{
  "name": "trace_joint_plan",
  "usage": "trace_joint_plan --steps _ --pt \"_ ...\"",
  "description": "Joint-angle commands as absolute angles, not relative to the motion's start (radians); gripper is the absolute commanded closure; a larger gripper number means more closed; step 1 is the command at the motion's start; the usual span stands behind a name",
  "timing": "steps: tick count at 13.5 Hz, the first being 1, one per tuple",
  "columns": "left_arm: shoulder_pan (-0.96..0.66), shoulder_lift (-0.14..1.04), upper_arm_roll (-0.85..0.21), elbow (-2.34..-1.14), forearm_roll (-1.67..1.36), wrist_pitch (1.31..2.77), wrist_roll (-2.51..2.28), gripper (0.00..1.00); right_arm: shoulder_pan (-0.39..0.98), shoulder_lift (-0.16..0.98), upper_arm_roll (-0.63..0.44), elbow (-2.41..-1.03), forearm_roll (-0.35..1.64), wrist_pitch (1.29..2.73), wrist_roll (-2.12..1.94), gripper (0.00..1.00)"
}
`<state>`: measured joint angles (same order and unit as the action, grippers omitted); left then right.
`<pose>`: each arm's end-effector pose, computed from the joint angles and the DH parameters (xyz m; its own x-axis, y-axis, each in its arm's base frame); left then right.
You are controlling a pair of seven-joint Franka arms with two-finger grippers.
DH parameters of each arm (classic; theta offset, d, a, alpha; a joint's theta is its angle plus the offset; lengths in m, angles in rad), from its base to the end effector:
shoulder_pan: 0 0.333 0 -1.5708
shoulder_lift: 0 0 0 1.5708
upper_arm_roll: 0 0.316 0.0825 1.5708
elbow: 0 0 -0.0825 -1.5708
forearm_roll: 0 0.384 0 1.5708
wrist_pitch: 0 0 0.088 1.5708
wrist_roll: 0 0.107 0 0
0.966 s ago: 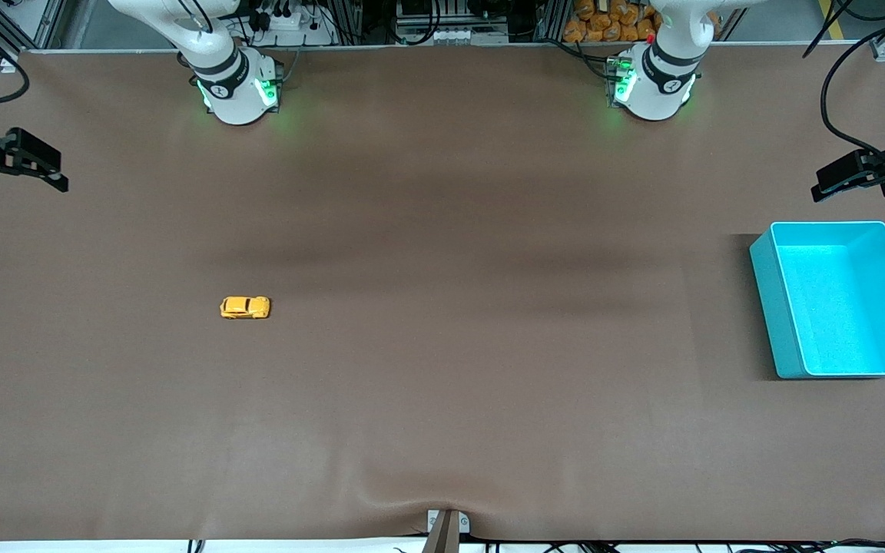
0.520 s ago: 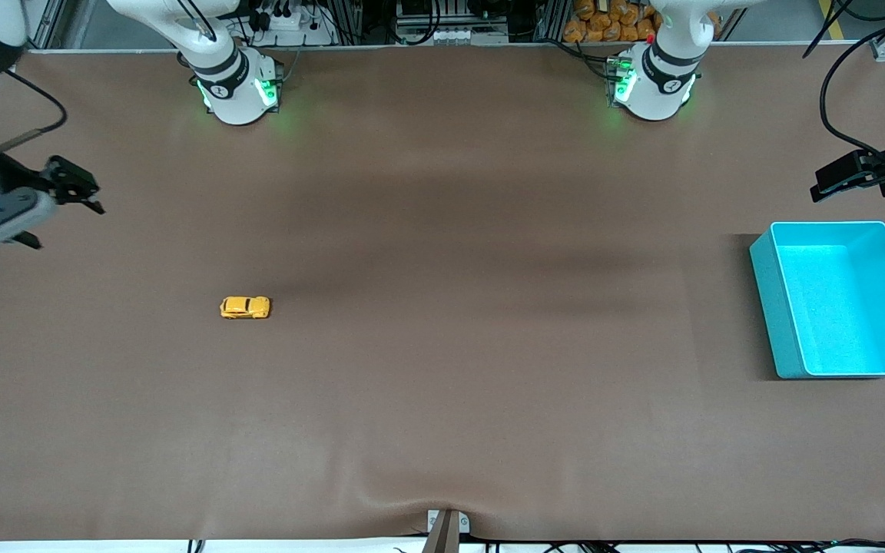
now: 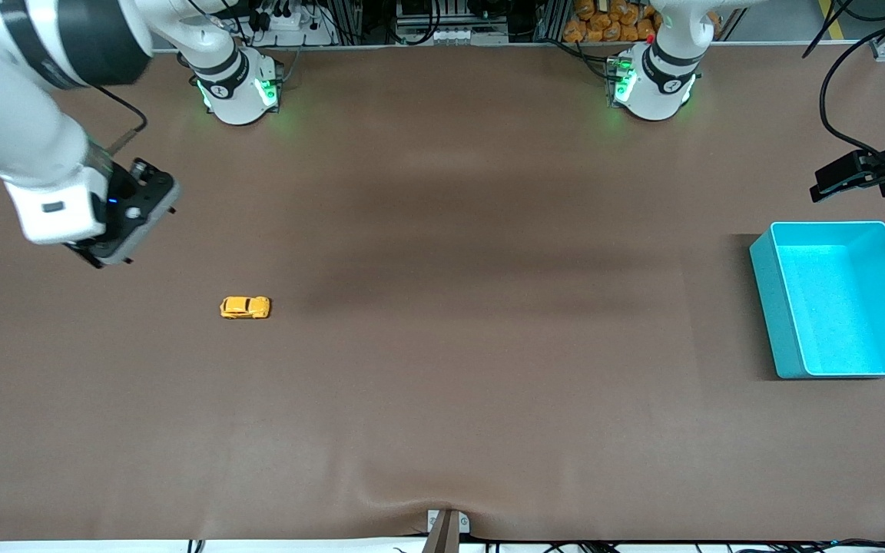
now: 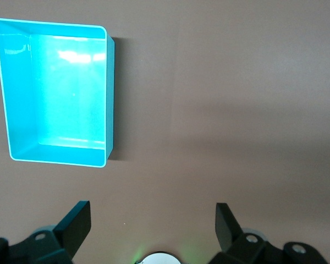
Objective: Wind and store yellow beetle car
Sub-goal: 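Lower the right gripper over the yellow beetle car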
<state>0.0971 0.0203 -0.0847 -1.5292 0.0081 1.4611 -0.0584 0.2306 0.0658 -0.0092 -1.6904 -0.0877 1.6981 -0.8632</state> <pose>0.5492 0.0083 0.6236 0.9936 0.0714 -0.0877 0.0707 -0.9974 -0.0115 0.5651 0.1188 0.5416 0.4532 0.8853 -0.1039 0.8906 -0.4546 0.0118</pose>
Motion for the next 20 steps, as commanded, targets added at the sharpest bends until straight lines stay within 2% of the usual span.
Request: trace_joint_plan --steps 1,5,7,9,14,16,20 --pt "0.097 0.018 -0.089 -1.526 0.008 1.468 -0.043 0.0 0.218 0.049 -0.017 -1.851 -0.098 1.845 -0.994 0.0" --pt "0.1 0.041 -0.089 -1.526 0.009 1.491 -0.043 0.0 0.236 0.057 -0.018 -1.925 -0.103 1.905 -1.018 0.0" --pt "0.097 0.045 -0.09 -1.529 0.009 1.491 -0.043 0.0 0.262 0.061 -0.02 -2.009 -0.107 2.018 -1.017 0.0" --pt "0.097 0.043 -0.092 -1.529 0.009 1.49 -0.043 0.0 0.253 0.133 -0.018 -2.036 -0.107 2.112 -1.014 0.0" --pt "0.094 0.04 -0.097 -1.532 0.009 1.476 -0.044 0.0 0.242 0.25 -0.02 -2.054 -0.109 2.183 -1.067 0.0" --pt "0.091 0.04 -0.097 -1.532 0.009 1.476 -0.044 0.0 0.245 0.291 -0.02 -2.083 -0.112 2.248 -1.187 0.13" --pt "0.087 0.04 -0.1 -1.532 0.009 1.476 -0.046 0.0 0.207 0.406 -0.021 -2.092 -0.114 2.433 -1.216 0.13"
